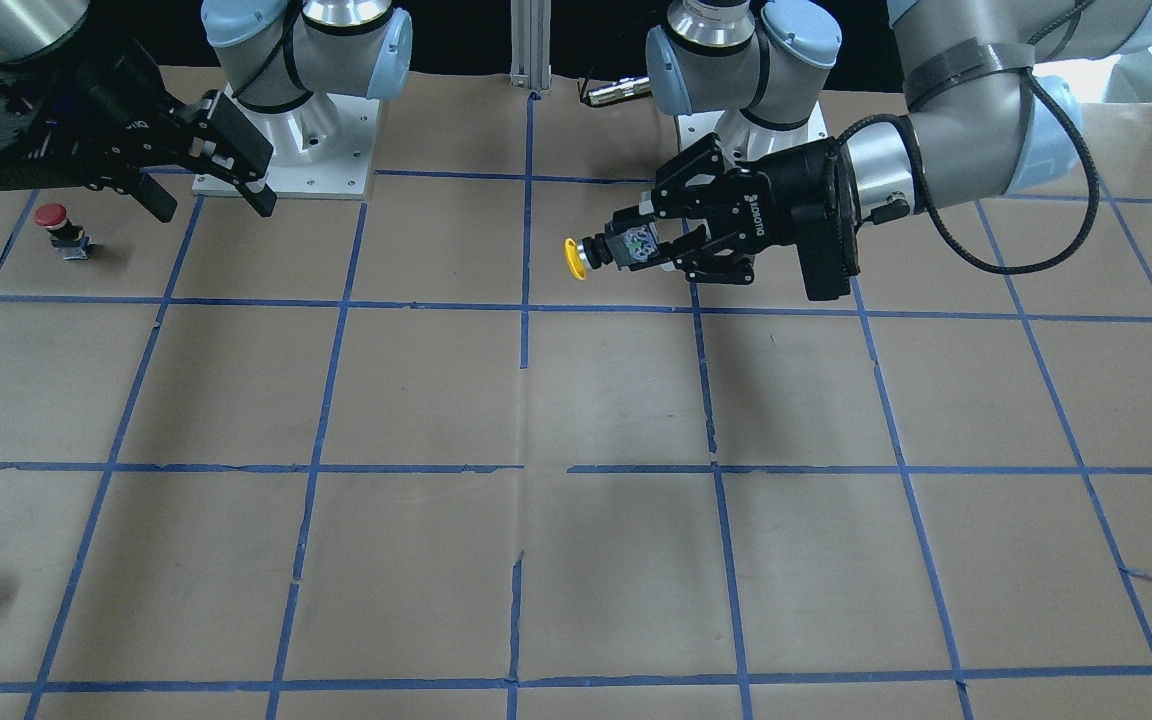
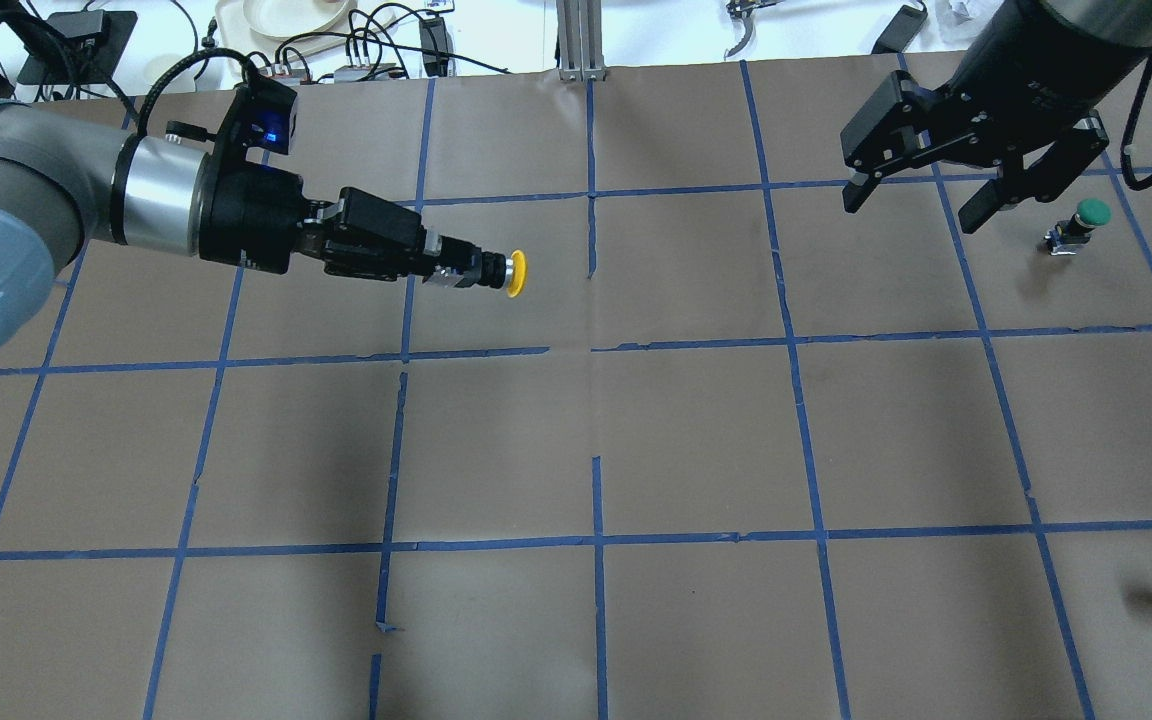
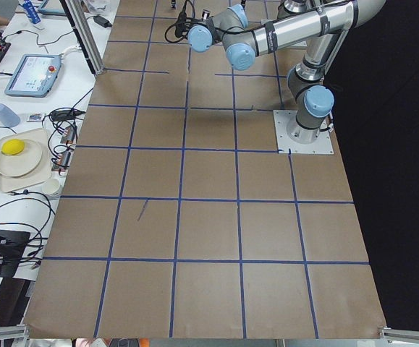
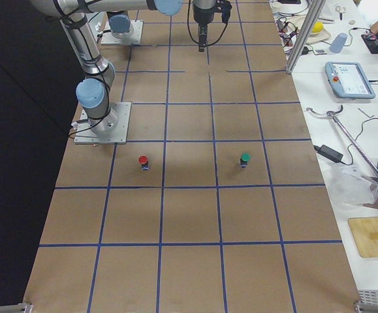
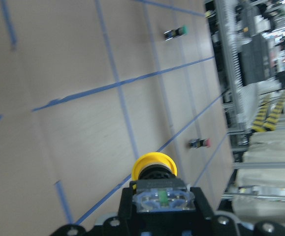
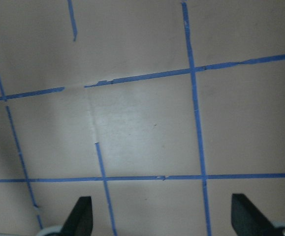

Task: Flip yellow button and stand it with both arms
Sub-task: 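Lift the button and carry it toward the table center with the left gripper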

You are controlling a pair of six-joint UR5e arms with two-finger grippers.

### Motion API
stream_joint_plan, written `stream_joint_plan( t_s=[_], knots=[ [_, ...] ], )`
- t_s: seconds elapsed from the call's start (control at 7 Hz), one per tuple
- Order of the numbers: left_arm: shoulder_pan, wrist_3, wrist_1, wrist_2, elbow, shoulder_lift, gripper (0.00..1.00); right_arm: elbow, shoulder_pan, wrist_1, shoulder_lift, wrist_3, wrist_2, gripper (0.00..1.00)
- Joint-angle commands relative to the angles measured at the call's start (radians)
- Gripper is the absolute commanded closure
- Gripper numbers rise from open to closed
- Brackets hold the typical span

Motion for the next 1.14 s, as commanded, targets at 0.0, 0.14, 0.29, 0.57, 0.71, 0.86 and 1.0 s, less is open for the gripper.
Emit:
stream_joint_plan(
  t_s=[0.0,0.14,0.29,0.57,0.71,0.86,1.0],
  knots=[
    [-0.077,-0.005,-0.003,-0.186,-0.004,0.023,0.85,0.001,-0.108,0.113,-0.002,0.0,0.261,0.0],
    [-0.103,-0.008,-0.003,-0.297,-0.039,0.038,0.85,0.002,-0.137,0.192,-0.002,0.0,0.368,0.0],
    [-0.105,-0.005,0.0,-0.367,-0.098,0.052,0.85,0.005,-0.164,0.251,-0.002,0.0,0.5,0.0],
    [-0.108,-0.007,0.009,-0.464,-0.145,0.07,0.86,0.005,-0.168,0.375,-0.008,0.001,0.695,0.0],
    [-0.126,-0.007,0.011,-0.5,-0.145,0.072,0.87,0.011,-0.168,0.467,-0.034,0.003,0.783,0.0],
    [-0.146,-0.007,0.011,-0.527,-0.145,0.064,0.87,0.033,-0.165,0.507,-0.067,0.003,0.799,0.0],
    [-0.152,-0.008,0.011,-0.533,-0.145,0.064,0.87,0.066,-0.155,0.556,-0.092,0.009,0.831,0.0]
  ],
)
